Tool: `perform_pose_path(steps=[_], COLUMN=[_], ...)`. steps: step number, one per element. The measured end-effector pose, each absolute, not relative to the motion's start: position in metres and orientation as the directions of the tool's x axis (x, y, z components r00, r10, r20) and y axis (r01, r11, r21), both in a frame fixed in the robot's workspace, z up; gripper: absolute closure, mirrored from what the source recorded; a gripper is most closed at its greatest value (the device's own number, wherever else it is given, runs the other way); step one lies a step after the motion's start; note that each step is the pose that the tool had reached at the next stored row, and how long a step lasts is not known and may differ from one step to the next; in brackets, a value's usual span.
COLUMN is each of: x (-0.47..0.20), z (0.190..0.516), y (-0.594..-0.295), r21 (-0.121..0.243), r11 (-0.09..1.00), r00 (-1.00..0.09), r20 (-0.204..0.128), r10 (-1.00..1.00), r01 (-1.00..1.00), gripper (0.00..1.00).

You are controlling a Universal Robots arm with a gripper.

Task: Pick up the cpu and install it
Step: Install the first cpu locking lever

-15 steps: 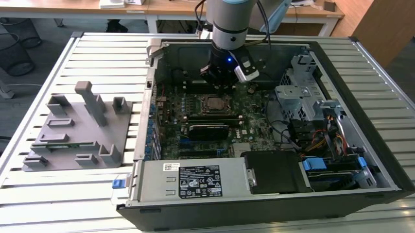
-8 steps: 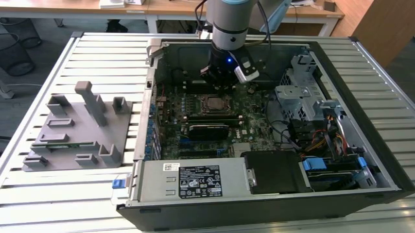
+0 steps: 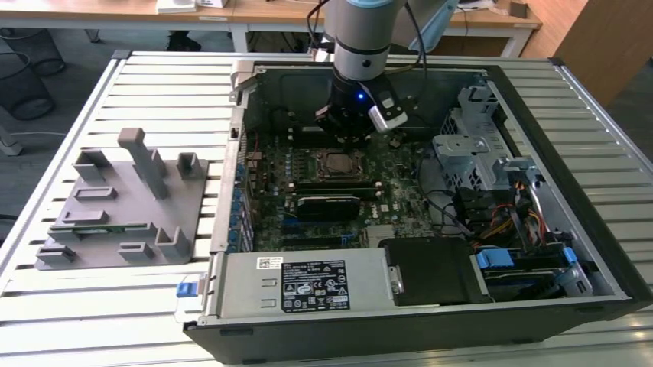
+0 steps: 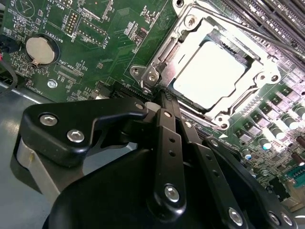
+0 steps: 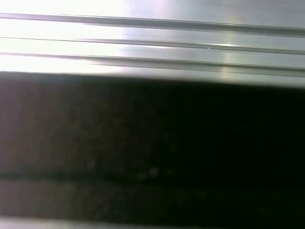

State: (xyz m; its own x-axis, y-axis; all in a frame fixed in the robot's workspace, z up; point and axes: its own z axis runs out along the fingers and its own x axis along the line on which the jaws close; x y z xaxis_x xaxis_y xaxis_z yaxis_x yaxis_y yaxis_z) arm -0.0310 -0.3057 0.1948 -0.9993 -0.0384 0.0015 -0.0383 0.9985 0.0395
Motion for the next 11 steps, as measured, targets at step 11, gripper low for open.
perform_pose_path(steps=[11], x=[-0.0308], z=[0.1985], y=[-0.3054], r21=[0.06], r11=[0.997], r00=[-0.999], r20=[0.0], r10=[-0.038], r01=[-0.038], gripper=[0.89])
